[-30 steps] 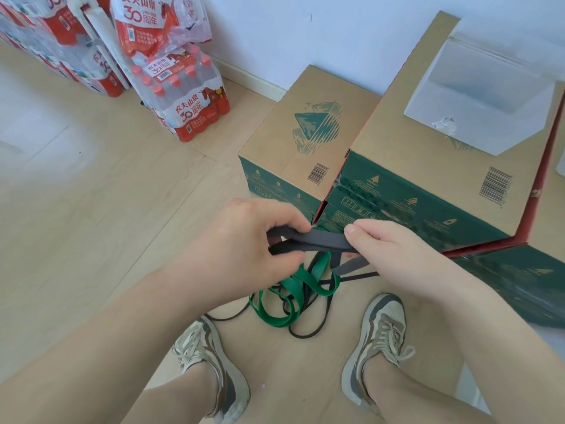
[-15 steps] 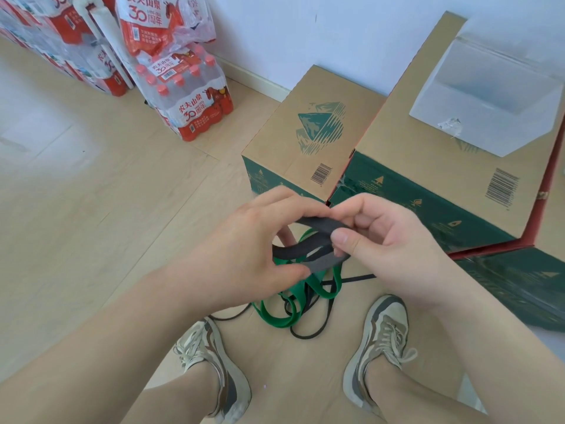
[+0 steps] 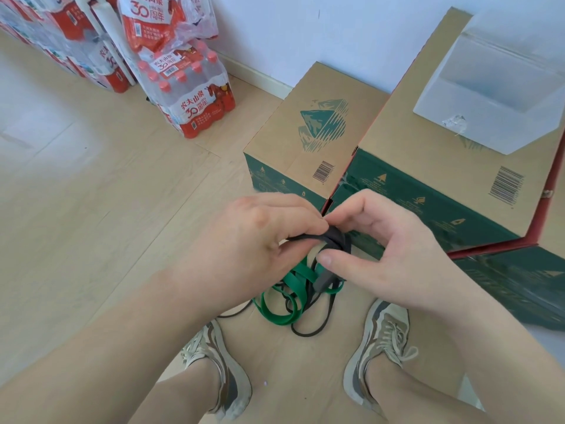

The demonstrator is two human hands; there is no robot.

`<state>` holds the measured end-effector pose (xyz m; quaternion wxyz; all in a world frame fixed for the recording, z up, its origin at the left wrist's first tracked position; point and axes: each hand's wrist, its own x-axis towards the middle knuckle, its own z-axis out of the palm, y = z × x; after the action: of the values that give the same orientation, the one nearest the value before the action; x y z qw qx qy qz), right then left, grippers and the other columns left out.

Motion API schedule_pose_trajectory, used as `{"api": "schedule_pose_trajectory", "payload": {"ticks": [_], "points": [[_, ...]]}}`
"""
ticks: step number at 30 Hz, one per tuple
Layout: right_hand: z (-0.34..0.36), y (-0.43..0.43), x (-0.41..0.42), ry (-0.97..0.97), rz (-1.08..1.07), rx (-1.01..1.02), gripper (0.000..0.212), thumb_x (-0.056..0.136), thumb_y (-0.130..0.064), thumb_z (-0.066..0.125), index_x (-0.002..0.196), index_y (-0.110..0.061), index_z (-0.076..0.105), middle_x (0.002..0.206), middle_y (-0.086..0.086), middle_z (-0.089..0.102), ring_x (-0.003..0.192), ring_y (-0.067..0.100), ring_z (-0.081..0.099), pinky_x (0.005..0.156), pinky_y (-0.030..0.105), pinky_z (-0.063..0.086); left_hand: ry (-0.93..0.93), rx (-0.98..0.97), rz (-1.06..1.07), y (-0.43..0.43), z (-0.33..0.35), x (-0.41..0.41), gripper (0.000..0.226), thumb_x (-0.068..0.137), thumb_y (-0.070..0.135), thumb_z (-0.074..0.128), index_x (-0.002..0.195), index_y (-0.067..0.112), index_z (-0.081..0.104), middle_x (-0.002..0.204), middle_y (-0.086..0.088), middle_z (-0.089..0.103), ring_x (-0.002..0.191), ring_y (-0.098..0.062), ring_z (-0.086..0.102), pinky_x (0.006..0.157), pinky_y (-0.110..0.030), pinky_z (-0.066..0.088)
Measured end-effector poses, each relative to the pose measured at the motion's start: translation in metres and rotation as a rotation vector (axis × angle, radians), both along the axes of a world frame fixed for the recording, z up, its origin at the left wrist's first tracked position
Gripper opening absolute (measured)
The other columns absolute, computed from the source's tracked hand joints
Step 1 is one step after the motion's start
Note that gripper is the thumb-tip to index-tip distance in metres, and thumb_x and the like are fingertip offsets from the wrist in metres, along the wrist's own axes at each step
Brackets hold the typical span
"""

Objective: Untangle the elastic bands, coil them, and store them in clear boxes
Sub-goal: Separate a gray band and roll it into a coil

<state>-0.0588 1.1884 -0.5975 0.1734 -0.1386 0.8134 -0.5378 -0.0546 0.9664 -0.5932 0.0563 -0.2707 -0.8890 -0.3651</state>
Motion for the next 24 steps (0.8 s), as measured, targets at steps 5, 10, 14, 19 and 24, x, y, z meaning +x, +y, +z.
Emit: {"api": "schedule_pose_trajectory", "payload": {"ticks": [5,10,14,19,24], "points": [[-0.009,-0.006,0.001,0.077,-0.081,0.004,0.014,0.087,-0.011,0.081,0.09,-0.018,0.069,0.093,-0.004,0.076,0.094,0.017,0.073,0.088,0.041,0.058,-0.015,0.009,0.019,0.003,0.0,0.004,0.022,0.092,0.011,0.077,0.113,0.014,0.076,0.108,0.006,0.074,0.095,-0.01,0.07,0.078,-0.031,0.057],[-0.013,-0.002,-0.002,0.19,-0.09,0.086,0.013,0.093,-0.012,0.073,0.09,-0.02,0.063,0.09,-0.003,0.071,0.09,0.026,0.067,0.081,0.05,0.055,-0.017,0.026,0.085,-0.001,0.002,0.001,0.034,0.09,0.015,0.079,0.123,0.014,0.071,0.114,0.007,0.071,0.094,0.0,0.061,0.08,-0.03,0.057],[-0.012,0.0,-0.003,0.166,-0.134,0.123,0.017,0.095,-0.009,0.069,0.095,-0.024,0.06,0.089,-0.007,0.072,0.086,0.016,0.07,0.078,0.037,0.057,-0.026,-0.054,0.067,-0.001,0.0,0.001,0.035,0.095,0.012,0.071,0.13,0.012,0.069,0.115,0.005,0.072,0.097,0.0,0.06,0.09,-0.01,0.047],[0.0,-0.01,0.002,-0.02,-0.146,-0.072,0.027,0.09,0.0,0.075,0.103,-0.022,0.066,0.096,-0.011,0.076,0.092,0.01,0.073,0.087,0.025,0.058,0.02,-0.012,0.085,-0.002,0.007,0.001,0.022,0.098,0.004,0.067,0.118,0.011,0.072,0.104,0.005,0.074,0.091,-0.007,0.066,0.081,-0.015,0.05],[0.012,-0.024,0.019,-0.029,-0.244,-0.212,0.018,0.089,-0.003,0.078,0.091,-0.015,0.065,0.09,0.007,0.078,0.083,0.027,0.074,0.08,0.046,0.063,0.072,-0.012,0.076,0.005,0.019,0.012,0.017,0.098,0.006,0.066,0.112,0.01,0.073,0.099,0.005,0.074,0.09,-0.01,0.068,0.08,-0.019,0.053]]}}
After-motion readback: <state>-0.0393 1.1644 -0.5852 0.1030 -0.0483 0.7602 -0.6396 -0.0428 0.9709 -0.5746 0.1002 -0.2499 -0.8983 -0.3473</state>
